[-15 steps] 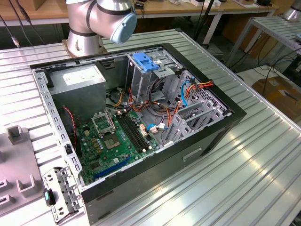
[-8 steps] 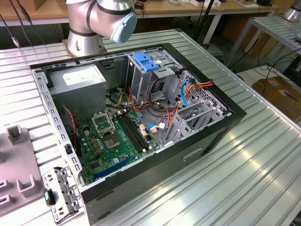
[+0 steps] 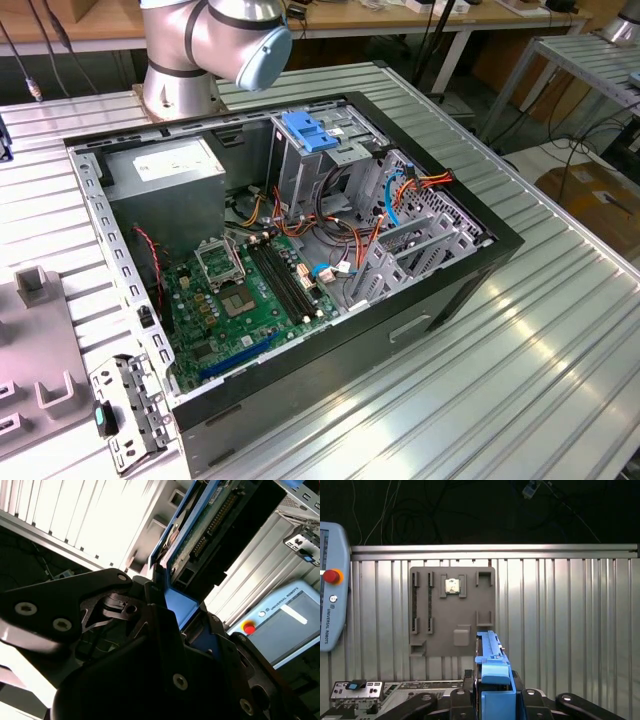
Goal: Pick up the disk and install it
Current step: 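Pick up the disk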
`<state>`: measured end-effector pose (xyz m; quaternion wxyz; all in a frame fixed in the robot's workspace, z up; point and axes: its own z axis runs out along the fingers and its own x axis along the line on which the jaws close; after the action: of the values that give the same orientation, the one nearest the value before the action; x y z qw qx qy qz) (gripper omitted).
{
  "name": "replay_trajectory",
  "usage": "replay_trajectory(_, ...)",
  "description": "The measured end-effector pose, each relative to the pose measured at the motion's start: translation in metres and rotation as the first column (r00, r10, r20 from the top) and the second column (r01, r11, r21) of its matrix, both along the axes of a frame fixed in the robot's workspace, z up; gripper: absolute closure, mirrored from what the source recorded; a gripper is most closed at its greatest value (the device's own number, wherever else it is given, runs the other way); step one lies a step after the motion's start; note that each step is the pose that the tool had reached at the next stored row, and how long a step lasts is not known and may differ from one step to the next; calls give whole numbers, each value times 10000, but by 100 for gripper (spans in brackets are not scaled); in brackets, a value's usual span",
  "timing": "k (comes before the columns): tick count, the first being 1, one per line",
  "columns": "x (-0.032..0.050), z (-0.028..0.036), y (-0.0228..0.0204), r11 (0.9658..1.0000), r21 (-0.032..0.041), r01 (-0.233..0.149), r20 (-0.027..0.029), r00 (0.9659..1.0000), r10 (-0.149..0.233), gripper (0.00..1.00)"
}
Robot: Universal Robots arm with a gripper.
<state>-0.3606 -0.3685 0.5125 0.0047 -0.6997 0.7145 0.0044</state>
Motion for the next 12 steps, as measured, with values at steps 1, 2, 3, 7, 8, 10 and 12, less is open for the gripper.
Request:
replay_trajectory(1,10,0,0,10000,0,0,-1,10000,0,63)
replay_trajectory(2,18,1,0,10000,-1,0,-1,10000,0,63)
replay_trajectory(3,25,0,0,10000,0,0,0,10000,0,63)
replay_trajectory(7,59,0,0,10000,0,0,-1,10000,0,63)
replay_trajectory(8,65,0,0,10000,0,0,0,10000,0,63)
replay_trajectory(10,86,0,0,10000,0,0,-1,10000,0,63)
replay_trajectory(12,100,0,0,10000,0,0,-1,10000,0,63)
